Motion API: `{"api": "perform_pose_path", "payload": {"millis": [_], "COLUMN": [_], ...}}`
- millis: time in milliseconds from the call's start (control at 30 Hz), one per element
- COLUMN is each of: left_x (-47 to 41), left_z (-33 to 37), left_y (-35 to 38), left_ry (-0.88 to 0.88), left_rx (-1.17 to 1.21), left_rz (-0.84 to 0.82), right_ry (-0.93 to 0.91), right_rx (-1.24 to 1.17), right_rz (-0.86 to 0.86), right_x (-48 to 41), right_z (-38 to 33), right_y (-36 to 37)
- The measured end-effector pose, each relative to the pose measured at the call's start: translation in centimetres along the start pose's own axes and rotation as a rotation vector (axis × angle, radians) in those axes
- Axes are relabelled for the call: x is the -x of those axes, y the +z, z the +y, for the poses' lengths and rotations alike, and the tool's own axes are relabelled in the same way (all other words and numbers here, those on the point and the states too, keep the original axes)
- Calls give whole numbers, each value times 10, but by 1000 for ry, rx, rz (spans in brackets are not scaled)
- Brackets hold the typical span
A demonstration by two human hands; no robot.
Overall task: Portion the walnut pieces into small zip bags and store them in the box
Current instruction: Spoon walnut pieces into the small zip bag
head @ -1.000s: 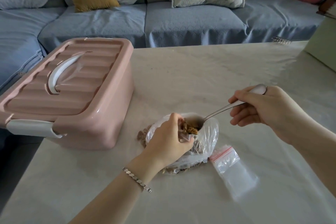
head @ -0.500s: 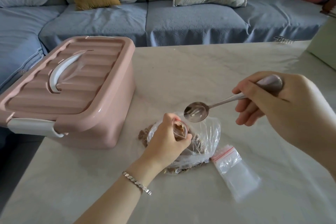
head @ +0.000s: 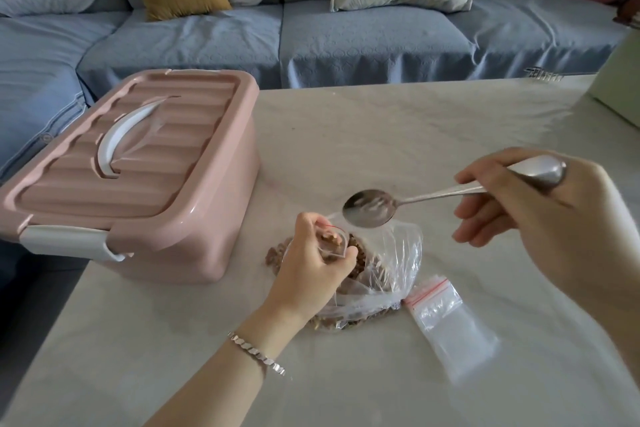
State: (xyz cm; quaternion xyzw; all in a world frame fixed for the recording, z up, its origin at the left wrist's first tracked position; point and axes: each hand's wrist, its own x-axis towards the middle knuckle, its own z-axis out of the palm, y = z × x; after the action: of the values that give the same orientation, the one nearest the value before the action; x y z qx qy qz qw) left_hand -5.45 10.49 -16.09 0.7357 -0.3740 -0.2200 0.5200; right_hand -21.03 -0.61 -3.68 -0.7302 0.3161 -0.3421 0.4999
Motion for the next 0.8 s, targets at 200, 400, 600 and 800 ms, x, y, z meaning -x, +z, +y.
{"api": "perform_pose_path", "payload": {"millis": [200, 400, 600, 800], "left_x": [1, 4, 5, 8], "left_z": [1, -7, -7, 4], "left_y": [-10, -11, -9, 2], "left_ry": [-47, 15, 12, 35], "left_rx": [107, -71, -150, -168], "left_rz": [47, 46, 12, -18], "right_ry": [427, 781, 676, 187], "right_rx": [-224, -251, 215, 615], "right_rz": [88, -24, -109, -159], "right_x": [9, 25, 21, 22], "right_z": [71, 133, 137, 105], "right_y": [8, 30, 18, 21]}}
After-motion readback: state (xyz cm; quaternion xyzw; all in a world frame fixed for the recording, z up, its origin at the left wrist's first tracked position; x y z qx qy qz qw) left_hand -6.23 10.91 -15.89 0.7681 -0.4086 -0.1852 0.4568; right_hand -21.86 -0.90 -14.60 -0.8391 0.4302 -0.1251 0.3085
